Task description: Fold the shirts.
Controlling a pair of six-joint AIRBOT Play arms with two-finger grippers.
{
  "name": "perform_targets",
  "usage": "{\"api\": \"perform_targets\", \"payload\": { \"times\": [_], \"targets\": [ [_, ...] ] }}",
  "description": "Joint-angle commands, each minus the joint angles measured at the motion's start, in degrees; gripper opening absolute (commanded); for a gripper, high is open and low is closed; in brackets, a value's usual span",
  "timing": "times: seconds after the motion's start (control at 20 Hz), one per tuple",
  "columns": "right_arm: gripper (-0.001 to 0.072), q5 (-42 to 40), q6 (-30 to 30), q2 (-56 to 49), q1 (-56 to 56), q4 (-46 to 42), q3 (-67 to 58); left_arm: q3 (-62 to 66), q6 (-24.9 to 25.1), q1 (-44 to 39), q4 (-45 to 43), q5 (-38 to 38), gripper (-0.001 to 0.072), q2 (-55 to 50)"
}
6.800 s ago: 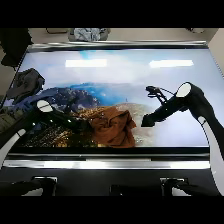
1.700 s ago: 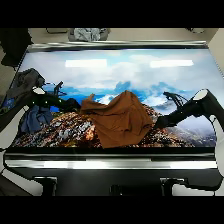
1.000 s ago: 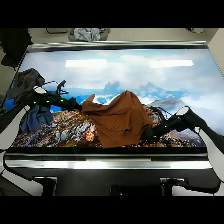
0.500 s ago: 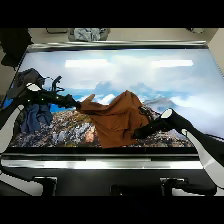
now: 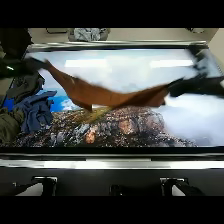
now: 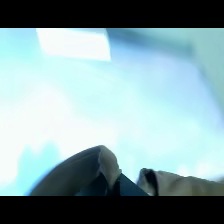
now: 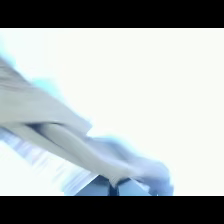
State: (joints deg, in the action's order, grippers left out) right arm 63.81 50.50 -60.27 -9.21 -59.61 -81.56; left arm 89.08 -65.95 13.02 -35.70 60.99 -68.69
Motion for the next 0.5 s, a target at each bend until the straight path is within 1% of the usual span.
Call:
{"api": "perform_targets", "payload": {
  "times": [0.0, 0.05, 0.1, 0.15, 0.25, 0.3, 0.35, 0.4, 0.45],
  "targets": [
    [0.0036, -6.0, 0.1, 11.7, -3.8, -9.3, -17.5, 3.2, -9.2, 6.5, -2.3, -16.4, 0.0026, 18.1],
    [0.0036, -6.7, 2.1, 14.4, -3.8, -11.8, -19.8, 3.2, -12.5, 8.2, -4.7, -17.6, 0.0026, 22.4],
    [0.0036, -6.6, 3.9, 16.5, -3.8, -12.2, -20.9, 3.2, -14.6, 9.2, -5.6, -17.3, 0.0026, 25.6],
    [0.0036, -6.1, 5.2, 18.4, -3.8, -12.1, -21.0, 3.2, -15.4, 9.5, -6.0, -16.8, 0.0026, 28.4],
    [0.0037, -3.5, 5.8, 20.2, -3.8, -12.2, -21.0, 3.2, -15.4, 9.5, -7.1, -16.6, 0.0026, 32.6],
    [0.0037, -1.7, 5.9, 20.5, -3.8, -13.0, -21.0, 3.2, -16.4, 9.5, -9.3, -16.5, 0.0026, 33.9],
    [0.0037, 1.5, 5.9, 20.6, -3.8, -14.0, -21.0, 3.2, -18.3, 9.5, -12.5, -15.1, 0.0026, 35.0],
    [0.0038, 5.4, 5.9, 20.6, -3.8, -15.0, -21.0, 3.2, -20.1, 9.5, -16.2, -12.2, 0.0026, 35.7],
    [0.0038, 10.9, 5.9, 20.1, -3.8, -15.6, -20.9, 3.2, -21.3, 9.5, -19.8, -7.2, 0.0026, 36.0]
  ]
}}
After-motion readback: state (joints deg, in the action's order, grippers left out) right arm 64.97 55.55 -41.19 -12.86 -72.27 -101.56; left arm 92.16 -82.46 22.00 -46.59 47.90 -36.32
